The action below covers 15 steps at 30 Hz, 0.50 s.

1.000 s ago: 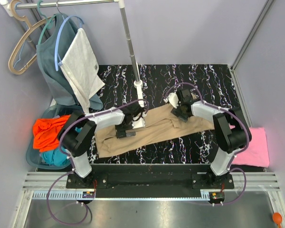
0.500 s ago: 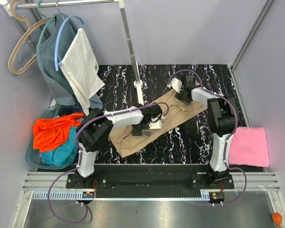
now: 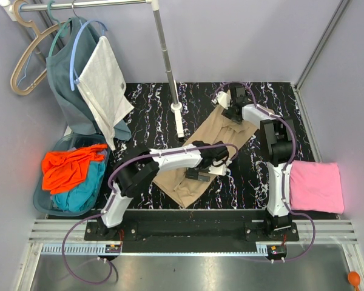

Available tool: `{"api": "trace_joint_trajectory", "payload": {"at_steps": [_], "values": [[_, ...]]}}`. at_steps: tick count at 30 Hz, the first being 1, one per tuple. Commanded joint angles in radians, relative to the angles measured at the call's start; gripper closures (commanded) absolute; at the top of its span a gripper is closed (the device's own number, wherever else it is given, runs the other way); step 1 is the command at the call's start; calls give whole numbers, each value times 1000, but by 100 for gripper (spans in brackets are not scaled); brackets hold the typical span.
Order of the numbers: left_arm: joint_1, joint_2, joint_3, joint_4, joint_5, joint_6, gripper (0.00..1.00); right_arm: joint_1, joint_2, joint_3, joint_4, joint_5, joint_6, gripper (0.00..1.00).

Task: Fold and stack the t-shirts
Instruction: Fold the tshirt

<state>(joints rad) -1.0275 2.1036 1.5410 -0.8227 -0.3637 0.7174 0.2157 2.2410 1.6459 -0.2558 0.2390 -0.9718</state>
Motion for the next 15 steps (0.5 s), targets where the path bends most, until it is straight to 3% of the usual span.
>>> {"api": "trace_joint_trajectory", "payload": {"at_steps": [1,15], "values": [[-32,76,71,68,77,23,1,-9,109,77,-40,-81,35,26],[-75,162,195,180,204,143,1,-7,232,299,-49,-211,134,25]]}}
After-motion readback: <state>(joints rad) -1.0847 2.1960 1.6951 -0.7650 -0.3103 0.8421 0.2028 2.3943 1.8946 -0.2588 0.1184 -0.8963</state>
